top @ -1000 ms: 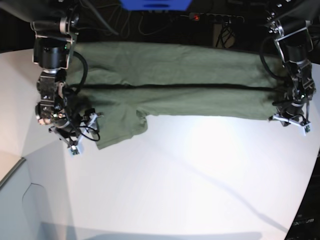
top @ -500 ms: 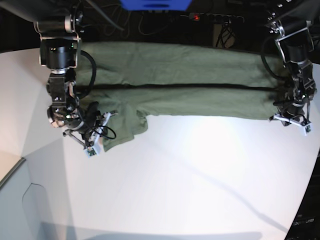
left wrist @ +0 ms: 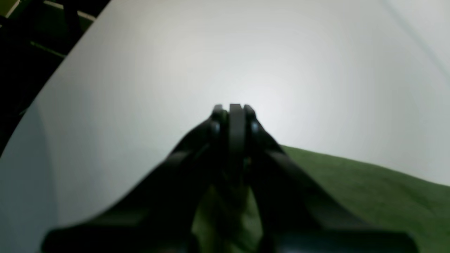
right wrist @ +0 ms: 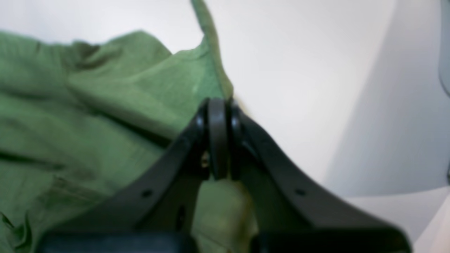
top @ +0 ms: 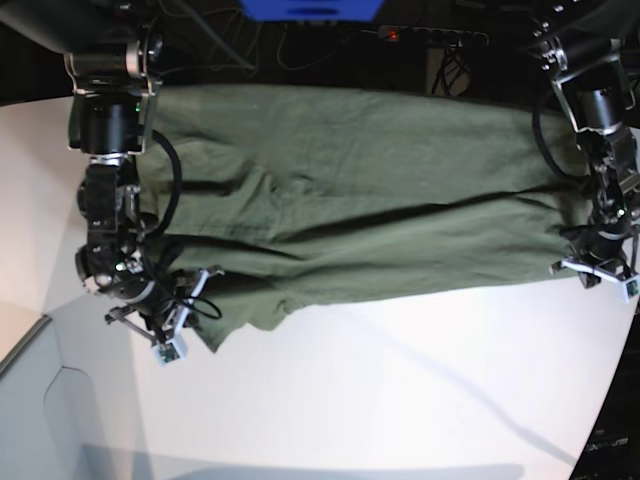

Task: Layout the t-shirt on the table in an organized manner, then fold the t-shirt properly
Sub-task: 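Regrasp the folded shirt edge with both grippers, then pull the folded strip toward the robot with both grippers and flatten it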

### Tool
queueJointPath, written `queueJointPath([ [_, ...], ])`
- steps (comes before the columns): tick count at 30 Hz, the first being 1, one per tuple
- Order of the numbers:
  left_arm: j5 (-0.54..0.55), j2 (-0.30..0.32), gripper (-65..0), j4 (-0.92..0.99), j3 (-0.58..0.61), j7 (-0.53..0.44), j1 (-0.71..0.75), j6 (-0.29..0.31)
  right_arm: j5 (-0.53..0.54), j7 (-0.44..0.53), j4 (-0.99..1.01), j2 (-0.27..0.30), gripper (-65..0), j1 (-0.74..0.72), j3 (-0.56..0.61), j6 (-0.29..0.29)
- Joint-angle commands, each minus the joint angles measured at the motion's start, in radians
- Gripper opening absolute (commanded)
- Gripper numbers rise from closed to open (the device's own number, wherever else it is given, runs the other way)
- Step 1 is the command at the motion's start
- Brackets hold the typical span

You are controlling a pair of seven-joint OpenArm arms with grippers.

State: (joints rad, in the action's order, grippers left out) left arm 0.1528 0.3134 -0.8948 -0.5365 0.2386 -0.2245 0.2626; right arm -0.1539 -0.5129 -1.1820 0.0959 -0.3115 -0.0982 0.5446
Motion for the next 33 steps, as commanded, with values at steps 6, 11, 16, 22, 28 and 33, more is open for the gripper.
queueJointPath([
  [6,0.004,0.023,-65.0,-0.028,-0.001,-0.029,-0.082,0.000,0.009,0.021,-0.019,-0.011,-65.0,-0.027,-0.088,0.001],
  [11,0.004,0.023,-65.0,-0.030,0.006,-0.029,-0.132,0.000,0.009,0.023,-0.097,-0.032,-65.0,-0.021,-0.177,0.001],
  [16,0.004,0.017,-65.0,-0.034,0.006,-0.029,-0.154,0.000,0.009,0.013,-0.206,-0.032,-65.0,0.038,-0.196,0.002],
  [22,0.004,0.016,-65.0,-0.034,0.006,-0.029,-0.146,0.000,0.009,0.013,-0.368,-0.071,-65.0,0.170,-0.194,0.002],
  [28,0.006,-0.003,-65.0,-0.080,-0.001,-0.029,-0.069,0.000,0.009,0.013,-0.557,-0.115,-65.0,0.335,-0.194,0.002],
  [33,0.006,-0.035,-65.0,-0.200,-0.003,-0.031,0.035,0.000,0.010,0.015,-0.701,-0.152,-65.0,0.464,-0.191,0.006],
])
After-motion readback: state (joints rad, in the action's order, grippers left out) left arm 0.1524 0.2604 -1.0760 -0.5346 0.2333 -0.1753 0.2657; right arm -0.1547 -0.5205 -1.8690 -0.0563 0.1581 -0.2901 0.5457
